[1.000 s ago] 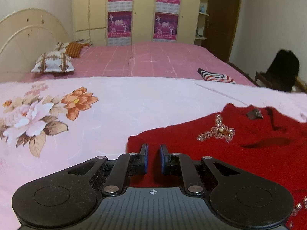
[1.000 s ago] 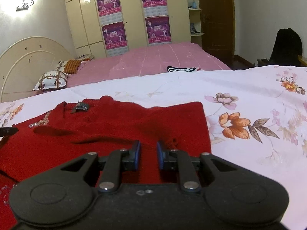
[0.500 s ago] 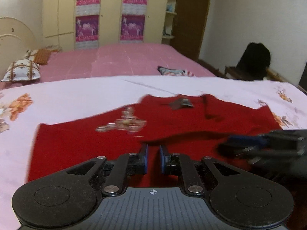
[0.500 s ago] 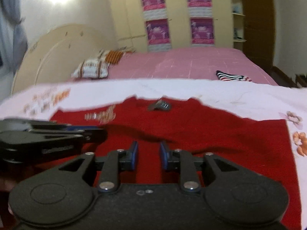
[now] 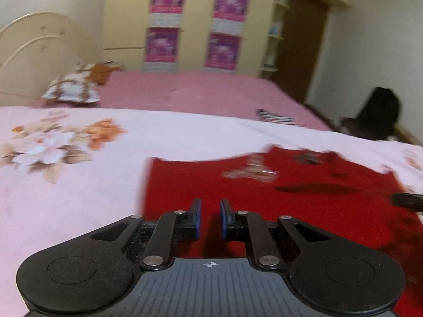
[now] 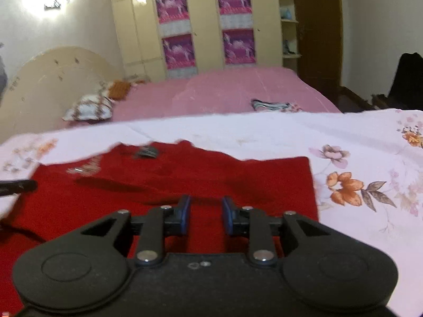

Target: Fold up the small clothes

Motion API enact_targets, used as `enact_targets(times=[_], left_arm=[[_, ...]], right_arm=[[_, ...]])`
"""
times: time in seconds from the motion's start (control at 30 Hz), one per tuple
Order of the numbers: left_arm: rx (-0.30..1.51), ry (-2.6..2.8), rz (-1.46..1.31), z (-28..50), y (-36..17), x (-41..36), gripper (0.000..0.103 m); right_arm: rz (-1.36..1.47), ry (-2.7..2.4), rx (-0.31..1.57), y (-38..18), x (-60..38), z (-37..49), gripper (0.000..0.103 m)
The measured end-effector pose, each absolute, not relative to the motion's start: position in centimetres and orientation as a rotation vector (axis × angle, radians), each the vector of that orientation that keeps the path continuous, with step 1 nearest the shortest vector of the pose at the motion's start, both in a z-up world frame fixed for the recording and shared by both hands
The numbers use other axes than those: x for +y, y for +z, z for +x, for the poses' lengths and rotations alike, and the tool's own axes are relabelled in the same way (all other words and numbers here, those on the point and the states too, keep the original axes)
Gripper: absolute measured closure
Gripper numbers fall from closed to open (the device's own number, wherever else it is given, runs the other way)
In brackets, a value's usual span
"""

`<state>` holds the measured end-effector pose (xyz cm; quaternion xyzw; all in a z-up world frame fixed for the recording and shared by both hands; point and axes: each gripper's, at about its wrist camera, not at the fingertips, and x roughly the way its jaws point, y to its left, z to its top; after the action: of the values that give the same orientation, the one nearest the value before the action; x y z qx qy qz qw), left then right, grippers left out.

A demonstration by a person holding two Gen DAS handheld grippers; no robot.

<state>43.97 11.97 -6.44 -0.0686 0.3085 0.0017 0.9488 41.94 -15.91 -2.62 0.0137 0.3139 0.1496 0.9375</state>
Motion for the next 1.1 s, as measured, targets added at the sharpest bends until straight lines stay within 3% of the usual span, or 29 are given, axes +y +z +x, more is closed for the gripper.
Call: enact_targets(times=[0.3,0.43,0.57,1.0,1.03,1.07,1.1], left_arm=[[0.662,-0.102,-0.078,43.0,-8.2,4.4,0.09],[0.654,-0.037,-0.01,41.9,-8.0,6.5,0.09],[0.665,-0.013,-0.089,40.7,-8.2,11.1,0.09],[0.7,0.032,-0.021,40.8,-6.9,9.3,0.089],[0.703,0.037,-0.015,40.6,-6.8,9.2,0.087],[0.702,0.042,-0.012,40.4,-6.7,9.2,0.067],[0.694,0.054,-0.003,40.0,-6.5,9.1,0.033]], right_arm=[[-0.11,0.44,0.673,-4.5,-9.1,38.5,0.077],[-0.198,0.367,0.647,-4.4,-10.7,38.1,0.079],[-0.076,0.213,0.668,-4.4,-16.7,38.8,0.08],[-0.001,0.226,0.689,-3.6,-17.3,39.1,0.075],[0.002,0.226,0.687,-3.4,-17.3,38.8,0.074],[-0.004,0.219,0.687,-3.3,-17.2,38.6,0.069],[-0.008,0.215,0.689,-3.3,-17.2,38.4,0.066]])
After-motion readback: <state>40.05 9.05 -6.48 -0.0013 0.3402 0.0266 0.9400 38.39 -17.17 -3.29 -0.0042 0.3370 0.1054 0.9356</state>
